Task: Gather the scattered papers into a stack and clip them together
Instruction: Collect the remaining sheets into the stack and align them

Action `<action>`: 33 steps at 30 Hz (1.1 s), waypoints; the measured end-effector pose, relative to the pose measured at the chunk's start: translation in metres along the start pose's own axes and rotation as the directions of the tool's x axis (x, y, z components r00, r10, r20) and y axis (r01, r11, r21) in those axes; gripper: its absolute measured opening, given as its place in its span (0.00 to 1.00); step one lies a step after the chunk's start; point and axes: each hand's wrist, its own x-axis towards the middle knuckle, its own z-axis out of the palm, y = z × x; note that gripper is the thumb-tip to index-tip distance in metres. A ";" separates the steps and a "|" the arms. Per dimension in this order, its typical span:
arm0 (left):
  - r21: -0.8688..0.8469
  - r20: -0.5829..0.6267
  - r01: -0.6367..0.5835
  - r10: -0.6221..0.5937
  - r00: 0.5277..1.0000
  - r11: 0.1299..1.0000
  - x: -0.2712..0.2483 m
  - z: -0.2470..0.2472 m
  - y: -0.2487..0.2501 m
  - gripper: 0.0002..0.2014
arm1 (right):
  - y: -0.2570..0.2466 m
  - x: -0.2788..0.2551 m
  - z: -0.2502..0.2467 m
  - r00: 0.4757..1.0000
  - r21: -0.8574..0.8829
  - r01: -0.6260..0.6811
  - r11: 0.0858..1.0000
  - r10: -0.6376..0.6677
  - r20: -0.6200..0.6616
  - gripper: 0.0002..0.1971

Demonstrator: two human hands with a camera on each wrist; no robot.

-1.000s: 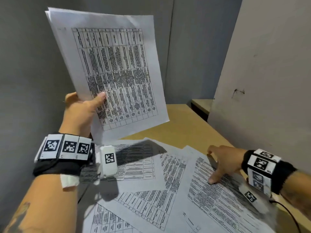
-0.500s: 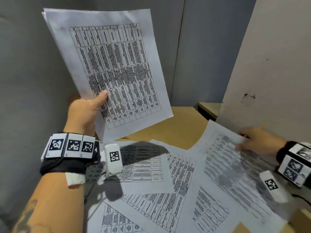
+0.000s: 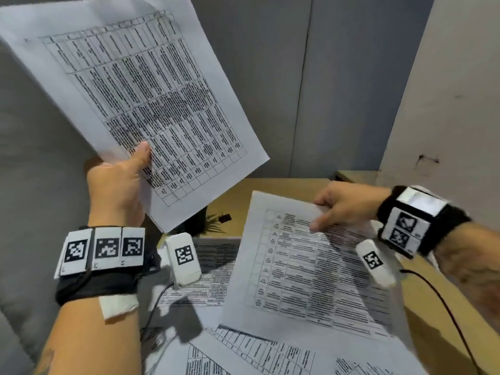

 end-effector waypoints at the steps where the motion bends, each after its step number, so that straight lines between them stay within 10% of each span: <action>1: -0.012 -0.002 -0.008 0.008 1.000 1.000 0.000 0.001 0.001 0.16 | -0.013 0.015 0.010 1.000 -0.039 0.013 0.999 -0.012 0.025 0.08; 13: -0.034 0.069 0.022 -0.020 0.997 0.999 0.004 0.006 -0.013 0.13 | -0.081 0.112 0.105 0.972 -0.092 -0.135 0.987 0.150 0.180 0.35; 19: 0.005 0.111 0.028 -0.028 0.993 1.000 -0.002 0.012 -0.014 0.27 | -0.087 0.117 0.105 0.832 -0.102 -0.299 0.949 0.311 0.459 0.42; 26: -0.073 0.194 0.084 -0.068 0.979 0.994 -0.002 0.007 -0.010 0.17 | -0.060 0.089 0.084 0.999 0.091 0.030 0.995 -0.026 -0.043 0.25; 33: -0.132 0.300 0.147 -0.102 0.948 0.980 -0.007 0.018 -0.009 0.15 | -0.020 0.020 0.035 0.784 0.578 0.532 0.619 -0.103 -0.612 0.14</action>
